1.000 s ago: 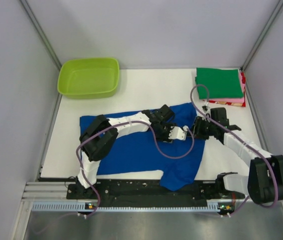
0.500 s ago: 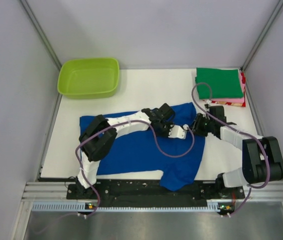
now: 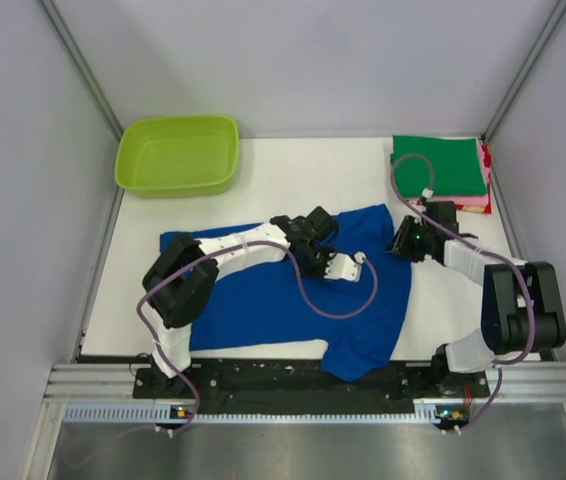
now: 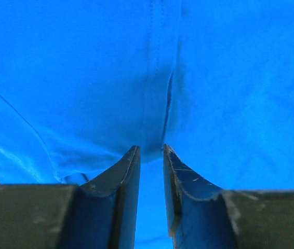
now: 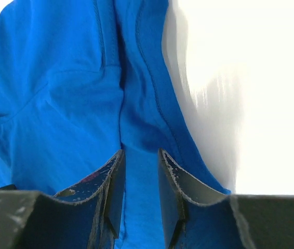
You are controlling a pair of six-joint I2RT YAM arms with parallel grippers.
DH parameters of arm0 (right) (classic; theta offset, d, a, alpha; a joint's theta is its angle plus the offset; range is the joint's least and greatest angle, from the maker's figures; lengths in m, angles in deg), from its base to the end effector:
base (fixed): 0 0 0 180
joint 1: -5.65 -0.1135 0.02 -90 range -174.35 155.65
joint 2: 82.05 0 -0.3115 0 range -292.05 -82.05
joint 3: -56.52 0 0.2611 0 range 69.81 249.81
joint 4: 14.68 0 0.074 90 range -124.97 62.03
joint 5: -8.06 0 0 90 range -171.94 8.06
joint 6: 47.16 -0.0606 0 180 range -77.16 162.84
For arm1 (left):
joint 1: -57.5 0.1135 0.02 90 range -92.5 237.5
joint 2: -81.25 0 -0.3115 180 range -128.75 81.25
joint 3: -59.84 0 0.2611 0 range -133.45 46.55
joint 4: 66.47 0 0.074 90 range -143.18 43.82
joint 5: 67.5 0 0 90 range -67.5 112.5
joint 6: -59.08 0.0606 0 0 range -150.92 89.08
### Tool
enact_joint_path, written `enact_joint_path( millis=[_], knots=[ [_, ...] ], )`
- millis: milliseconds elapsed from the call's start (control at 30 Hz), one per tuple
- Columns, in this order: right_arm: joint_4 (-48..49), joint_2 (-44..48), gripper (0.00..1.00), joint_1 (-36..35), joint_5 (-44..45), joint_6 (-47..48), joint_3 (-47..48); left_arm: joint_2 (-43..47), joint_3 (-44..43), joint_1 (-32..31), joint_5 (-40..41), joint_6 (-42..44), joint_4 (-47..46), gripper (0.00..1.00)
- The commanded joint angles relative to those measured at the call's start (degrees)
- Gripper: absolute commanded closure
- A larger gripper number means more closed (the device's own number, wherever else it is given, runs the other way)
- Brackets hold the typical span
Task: Fold and stack the t-shirts
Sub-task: Fold the flattened tshirt in 1/3 of the way, then grap the side of the flattened tshirt closest away from the robot with both arms
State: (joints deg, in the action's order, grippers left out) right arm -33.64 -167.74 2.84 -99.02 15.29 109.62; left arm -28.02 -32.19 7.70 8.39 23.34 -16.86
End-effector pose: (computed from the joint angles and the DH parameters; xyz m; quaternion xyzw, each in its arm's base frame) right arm 0.2974 0.0324 0.1802 0.1523 0.9226 0.2206 0.2775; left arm 0.2626 -0.3337 0.2081 0.7816 0.5787 -0.1125 0.2037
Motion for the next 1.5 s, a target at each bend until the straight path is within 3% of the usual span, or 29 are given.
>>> enact_joint_path(
  millis=[0,67,200,333,433,533,667,733,833,967,1167,1333,1400,1433,1467],
  knots=[
    [-3.98,3.5,0.68,0.26,3.63,4.43,4.74,0.2,-1.76,0.14,-2.94,0.32,4.19,0.64],
    [-6.27,5.87,0.65,0.17,3.9,5.75,5.89,1.95,-2.82,0.32,-4.86,0.23,6.91,0.49],
    [-10.58,14.38,0.54,-2.63,1.19,13.29,6.59,8.35,-3.79,1.81,-9.09,0.14,13.33,0.43],
    [-9.45,25.8,0.5,-9.48,-5.05,24.8,3.88,17.06,-0.29,5.76,-10.85,0.58,20.8,0.41],
    [-7.69,34.25,0.48,-13.18,-12.51,32.36,0.1,24.61,6.55,12.86,-8.58,0.76,24.23,0.41],
    [-10.48,40.5,0.45,-19.84,-12.72,37.9,-1.93,31.03,13.85,23.31,-5.59,2.25,27.91,0.41],
    [-23.21,38.68,0.43,-38.18,-6.84,51.85,-0.96,39.56,24.66,36.41,-1.37,9.09,33.11,0.4],
    [-29.28,37.36,0.42,-50.31,-5.43,60.73,-1.75,42.73,30.29,40.03,0.65,12.0,35.48,0.4],
    [-32.91,37.09,0.39,-61.94,-2.09,66.74,-4.82,45.72,36.19,41.45,4.34,12.63,37.07,0.38],
    [-33.79,34.9,0.39,-67.23,-2.87,69.47,-6.33,46.26,40.24,41.36,4.71,12.1,35.94,0.34],
    [-33.18,26.73,0.41,-71.71,-0.68,70.0,-7.9,42.75,39.19,41.28,4.44,10.69,34.0,0.31],
    [-29.23,19.61,0.43,-71.99,1.87,69.57,-7.65,38.45,43.31,38.82,10.5,8.85,25.13,0.32],
    [-28.78,18.2,0.47,-71.99,2.05,69.3,-7.38,35.98,43.5,38.64,11.64,7.45,23.02,0.35],
    [-28.61,18.1,0.53,-71.99,2.31,69.12,-7.55,35.36,43.5,38.64,12.34,6.83,21.88,0.38],
    [-28.34,18.19,0.66,-71.99,2.75,68.95,-7.64,35.01,43.23,38.64,12.7,6.56,21.17,0.42]
  ],
)
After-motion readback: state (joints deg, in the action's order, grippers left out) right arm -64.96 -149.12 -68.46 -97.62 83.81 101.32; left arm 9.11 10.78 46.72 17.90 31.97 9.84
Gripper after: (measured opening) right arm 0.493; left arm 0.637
